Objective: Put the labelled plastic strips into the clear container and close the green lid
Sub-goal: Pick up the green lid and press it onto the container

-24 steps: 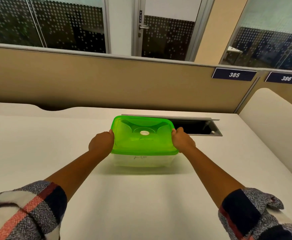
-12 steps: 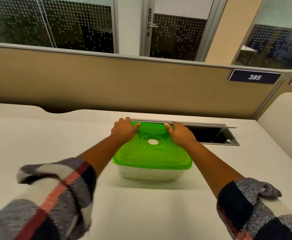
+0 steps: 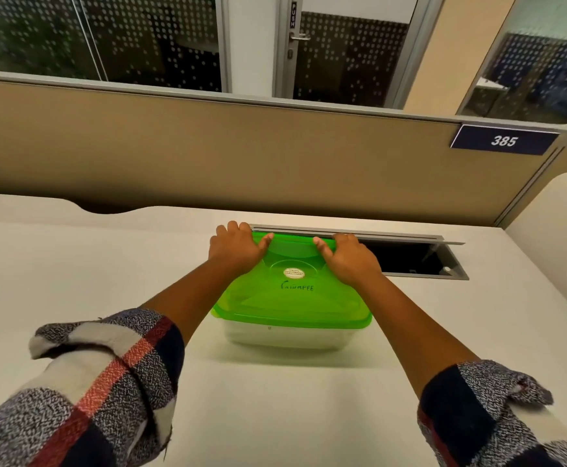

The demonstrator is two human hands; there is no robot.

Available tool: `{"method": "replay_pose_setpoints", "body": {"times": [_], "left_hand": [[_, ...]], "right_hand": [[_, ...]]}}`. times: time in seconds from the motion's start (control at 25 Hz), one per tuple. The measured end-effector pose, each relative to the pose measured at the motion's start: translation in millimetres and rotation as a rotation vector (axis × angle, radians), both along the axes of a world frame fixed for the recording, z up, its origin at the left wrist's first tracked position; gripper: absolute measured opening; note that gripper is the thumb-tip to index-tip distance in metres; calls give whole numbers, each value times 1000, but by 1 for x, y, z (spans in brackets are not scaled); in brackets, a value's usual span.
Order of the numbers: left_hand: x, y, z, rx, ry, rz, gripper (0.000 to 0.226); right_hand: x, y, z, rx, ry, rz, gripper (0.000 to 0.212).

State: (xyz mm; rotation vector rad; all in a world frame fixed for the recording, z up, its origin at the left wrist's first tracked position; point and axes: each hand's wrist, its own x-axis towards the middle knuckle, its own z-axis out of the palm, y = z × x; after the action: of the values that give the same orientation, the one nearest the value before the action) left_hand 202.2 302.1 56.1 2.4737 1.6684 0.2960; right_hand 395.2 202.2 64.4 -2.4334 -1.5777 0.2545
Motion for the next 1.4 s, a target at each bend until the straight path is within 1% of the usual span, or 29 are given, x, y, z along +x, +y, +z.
{"method": "replay_pose_setpoints", "body": {"times": [0.12, 0.2, 0.24, 0.32, 0.36, 0.44, 0.48, 0.52, 0.56, 0.64, 0.76, 0.88, 1.0, 1.08, 1.12, 1.16, 1.28, 1.32, 1.4], "left_hand": [[-1, 6, 0, 4, 2, -14, 70], [-1, 7, 0, 15, -5, -28, 66], [-1, 9, -1, 19, -15, -35, 62], [0, 13, -2, -4, -79, -26, 54], [0, 18, -2, -55, -140, 9, 50], [1, 31, 0, -267, -273, 99, 44], [1, 38, 0, -391, -314, 121, 43], [2, 44, 1, -466, -330, 134, 42], [2, 48, 2, -497, -331, 149, 43], [1, 50, 0, -515, -326, 180, 50], [0, 52, -7, -523, -300, 190, 56], [0, 54, -6, -545, -310, 192, 54], [-1, 53, -6, -542, -348, 216, 44], [-2, 49, -5, -489, -383, 218, 40], [-2, 46, -5, -418, -377, 215, 42], [-3, 41, -3, -309, -345, 212, 44], [-8, 20, 11, 65, -210, 138, 42], [-11, 12, 17, 137, -193, 92, 39], [-16, -11, 29, 223, -198, -10, 36]], "right_hand": [[0, 2, -2, -1, -11, -4, 69], [1, 8, -3, 13, -29, -25, 64], [3, 12, -3, 24, -17, -40, 61], [10, 20, -3, 29, 85, -87, 58], [15, 25, -4, 13, 151, -114, 58], [24, 33, -7, -45, 235, -157, 59], [27, 37, -9, -77, 258, -176, 60], [30, 40, -9, -107, 276, -193, 61], [32, 43, -9, -133, 288, -201, 63], [34, 47, -9, -158, 287, -192, 64], [37, 46, -10, -102, 241, -151, 58], [36, 46, -11, -62, 220, -129, 54], [37, 49, -11, -96, 242, -154, 50], [35, 46, -8, -93, 271, -167, 44], [34, 42, -6, -53, 271, -164, 44], [31, 37, -4, 16, 230, -153, 44], [17, 21, 10, 211, -42, -107, 42], [11, 15, 14, 237, -74, -77, 41], [-4, 0, 22, 253, -66, 5, 43]]}}
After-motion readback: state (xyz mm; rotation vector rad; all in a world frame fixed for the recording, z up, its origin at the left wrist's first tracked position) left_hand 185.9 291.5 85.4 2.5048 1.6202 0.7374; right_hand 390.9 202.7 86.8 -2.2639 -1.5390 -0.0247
